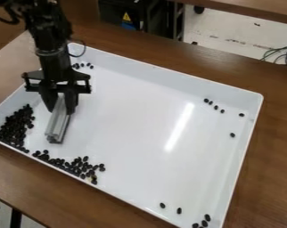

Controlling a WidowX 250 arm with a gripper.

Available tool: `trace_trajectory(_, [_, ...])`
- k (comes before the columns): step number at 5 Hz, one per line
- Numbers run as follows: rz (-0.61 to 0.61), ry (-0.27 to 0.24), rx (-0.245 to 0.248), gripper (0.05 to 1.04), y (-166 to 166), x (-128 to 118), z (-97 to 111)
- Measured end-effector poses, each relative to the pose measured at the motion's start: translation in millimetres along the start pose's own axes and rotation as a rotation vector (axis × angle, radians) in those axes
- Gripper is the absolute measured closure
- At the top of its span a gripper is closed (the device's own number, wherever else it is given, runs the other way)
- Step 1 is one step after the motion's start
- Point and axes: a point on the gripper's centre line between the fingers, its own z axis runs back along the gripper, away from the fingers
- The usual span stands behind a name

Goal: Sweep into pile

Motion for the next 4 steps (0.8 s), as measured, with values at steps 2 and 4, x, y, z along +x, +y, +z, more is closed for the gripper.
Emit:
trace_trajectory(2, [0.04,0.025,-0.045,0.661,-19.5,-14.8,-11.3])
trace_trajectory(4, [0.041,0.004,-0.034,0.082,-17.5,-16.7,0.1])
